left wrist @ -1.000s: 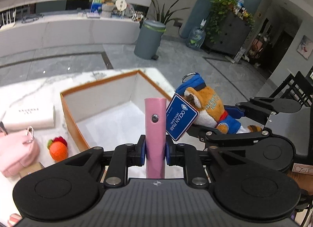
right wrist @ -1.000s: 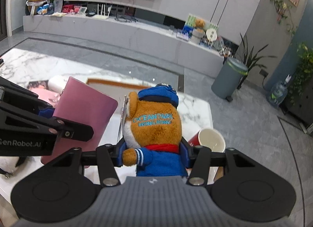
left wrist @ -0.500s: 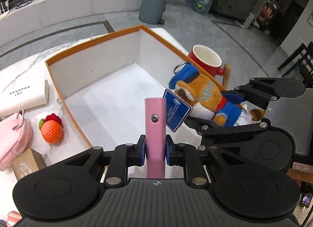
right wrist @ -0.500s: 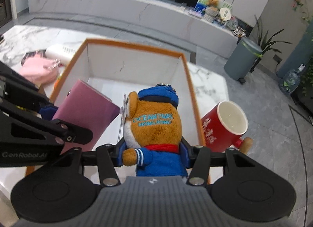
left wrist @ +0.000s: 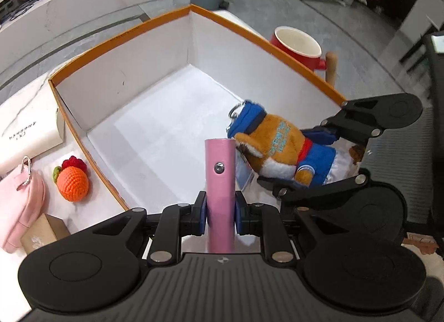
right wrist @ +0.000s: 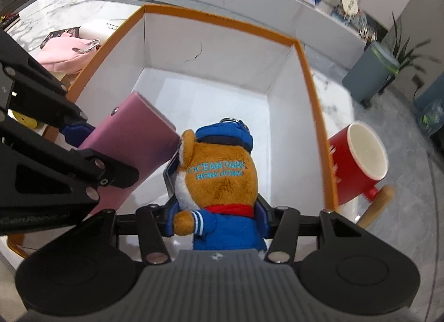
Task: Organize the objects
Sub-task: 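Lower the bear into the box with the right tool while the left tool drops the wallet in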
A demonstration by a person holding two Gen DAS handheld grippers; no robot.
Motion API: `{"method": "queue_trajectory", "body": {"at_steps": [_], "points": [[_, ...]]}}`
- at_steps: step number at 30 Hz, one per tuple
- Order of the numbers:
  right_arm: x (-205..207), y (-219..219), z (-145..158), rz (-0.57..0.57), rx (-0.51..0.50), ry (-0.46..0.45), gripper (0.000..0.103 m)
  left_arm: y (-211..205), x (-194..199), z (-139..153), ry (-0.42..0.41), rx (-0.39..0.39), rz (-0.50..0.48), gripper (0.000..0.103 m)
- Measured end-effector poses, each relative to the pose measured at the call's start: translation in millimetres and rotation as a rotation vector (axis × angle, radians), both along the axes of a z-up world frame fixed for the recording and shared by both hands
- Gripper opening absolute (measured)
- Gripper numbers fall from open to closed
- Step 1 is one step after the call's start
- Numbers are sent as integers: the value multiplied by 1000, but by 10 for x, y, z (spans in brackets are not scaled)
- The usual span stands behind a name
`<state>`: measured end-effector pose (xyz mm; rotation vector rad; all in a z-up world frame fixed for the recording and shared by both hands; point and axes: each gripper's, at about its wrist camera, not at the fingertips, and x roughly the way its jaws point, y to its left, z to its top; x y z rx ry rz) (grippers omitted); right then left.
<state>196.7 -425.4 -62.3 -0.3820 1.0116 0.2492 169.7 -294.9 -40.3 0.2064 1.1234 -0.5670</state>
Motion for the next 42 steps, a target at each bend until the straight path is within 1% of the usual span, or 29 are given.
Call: {"method": "queue_trajectory", "body": {"at_steps": [1,3,7,8,9,10,11,15,16,19,20,24,26,29,30,32,35,38,42], "points": [[-4,3,-18,-17,15,21,54,-2,-9,5,7,9,-5,22],[-34,23,-65,-50,47,50,55,-33,-37,2,12,51,-23,22],[-130,184,-201,-95,78,106,55,-67,-124,-40,-26,161,-70,23],[-137,206,-236,-119,112,124,55,-55,-135,-63,-31,174,-74,23],[-152,217,-270,-128,141,141,55,-37,-153,-62,-34,171,-77,24],[-172,234,-275,-132,150,136,55,-21,-152,-72,-34,172,-79,24],[-190,257,-264,-142,142,122,56,-20,-159,-75,-34,174,-79,24],[-239,273,-250,-152,141,116,57,-74,-179,-88,-37,188,-92,25],[-255,274,-246,-150,135,116,57,-85,-197,-92,-38,190,-98,28],[-322,280,-235,-145,88,88,62,-102,-220,-98,-38,174,-95,33],[-344,279,-221,-144,74,74,65,-99,-206,-92,-36,166,-91,33],[-355,217,-180,-148,45,53,66,-85,-217,-90,-28,140,-78,40],[-365,191,-162,-150,41,52,66,-71,-212,-75,-25,121,-74,42],[-385,139,-105,-161,30,39,70,-34,-224,-20,-28,83,-63,52],[-376,152,-91,-164,24,28,69,-22,-216,11,-31,76,-61,55],[-390,122,-29,-173,31,14,70,11,-227,61,-44,59,-51,55],[-416,110,84,-183,-11,-39,70,76,-244,157,-58,25,-37,55],[-433,79,199,-200,-13,-65,68,142,-287,271,-76,0,-35,56],[-481,66,361,-203,-26,-94,64,271,-345,432,-103,-15,-27,56]]}}
